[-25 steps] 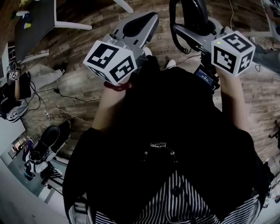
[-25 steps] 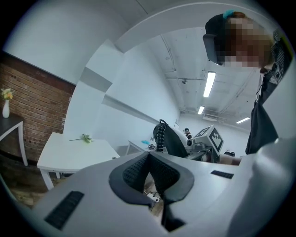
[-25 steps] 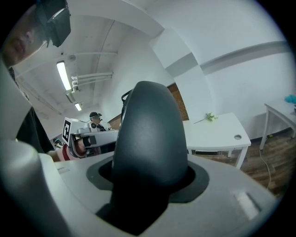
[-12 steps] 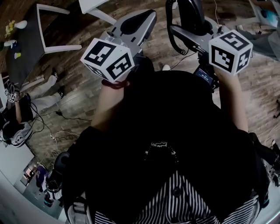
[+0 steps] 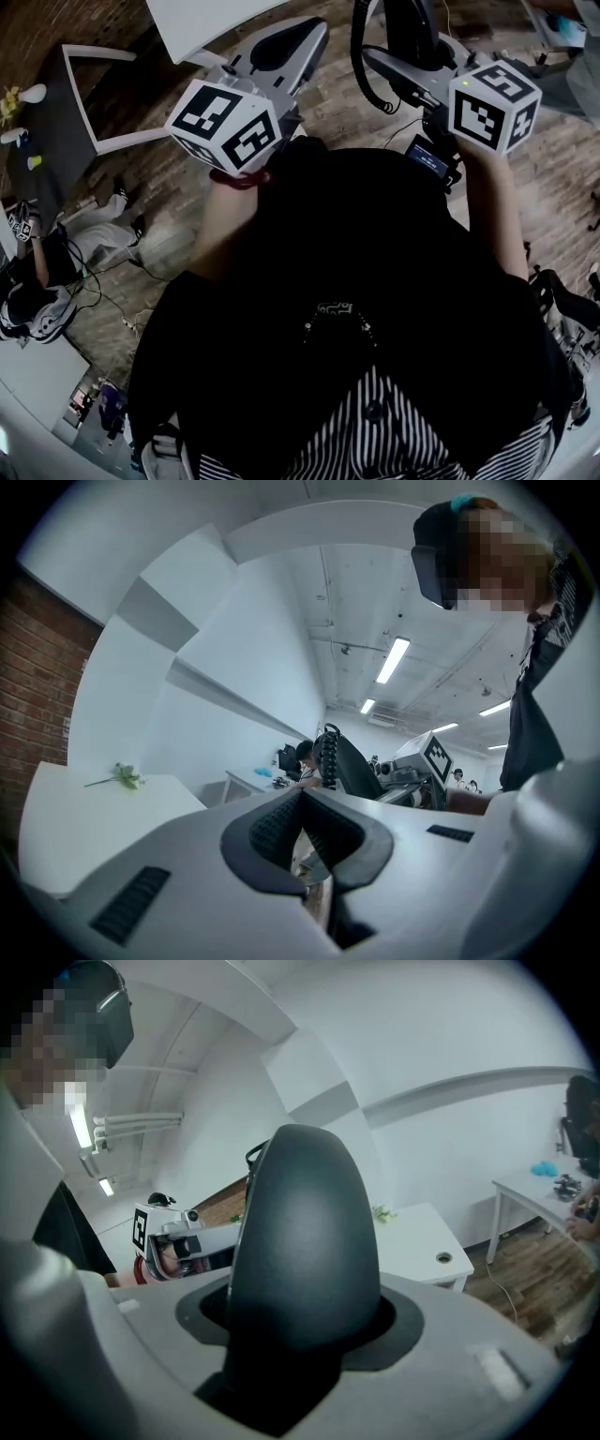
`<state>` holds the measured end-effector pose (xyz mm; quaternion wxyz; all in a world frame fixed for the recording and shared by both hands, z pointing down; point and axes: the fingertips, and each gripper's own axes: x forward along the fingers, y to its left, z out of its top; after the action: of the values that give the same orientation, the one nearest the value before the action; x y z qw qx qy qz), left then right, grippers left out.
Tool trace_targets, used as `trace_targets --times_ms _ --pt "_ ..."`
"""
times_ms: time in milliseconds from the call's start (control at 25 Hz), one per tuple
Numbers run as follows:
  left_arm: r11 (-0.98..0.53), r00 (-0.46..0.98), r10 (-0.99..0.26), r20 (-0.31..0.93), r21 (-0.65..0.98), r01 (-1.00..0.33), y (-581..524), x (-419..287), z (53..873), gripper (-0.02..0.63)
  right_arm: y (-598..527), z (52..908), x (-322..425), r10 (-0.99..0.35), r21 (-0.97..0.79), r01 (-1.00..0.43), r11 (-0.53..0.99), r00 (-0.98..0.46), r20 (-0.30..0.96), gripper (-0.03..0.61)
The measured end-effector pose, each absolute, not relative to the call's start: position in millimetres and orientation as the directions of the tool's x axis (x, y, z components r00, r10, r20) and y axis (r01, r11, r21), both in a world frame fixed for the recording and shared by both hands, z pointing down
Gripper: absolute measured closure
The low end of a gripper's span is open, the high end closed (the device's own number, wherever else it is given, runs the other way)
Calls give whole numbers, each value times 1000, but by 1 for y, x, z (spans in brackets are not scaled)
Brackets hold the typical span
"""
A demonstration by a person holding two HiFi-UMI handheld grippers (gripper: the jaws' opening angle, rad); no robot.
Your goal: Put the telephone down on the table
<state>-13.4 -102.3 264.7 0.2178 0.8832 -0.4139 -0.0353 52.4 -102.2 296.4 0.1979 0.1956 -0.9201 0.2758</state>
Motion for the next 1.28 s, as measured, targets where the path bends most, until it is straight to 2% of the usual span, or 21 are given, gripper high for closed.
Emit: trace_targets --times_ms 600,1000,1280 --pt "-621 705 -703 93 401 -673 -110 -18 269 604 -106 294 54 -309 -421 -528 738 -818 485 301" --pt "-613 670 -730 131 309 -728 -116 -4 270 606 -104 299 54 -304 -397 -519 757 -818 488 301" --pt "-706 775 -618 131 342 -620 -138 28 292 606 -116 316 68 -392 -399 -605 690 -775 496 301"
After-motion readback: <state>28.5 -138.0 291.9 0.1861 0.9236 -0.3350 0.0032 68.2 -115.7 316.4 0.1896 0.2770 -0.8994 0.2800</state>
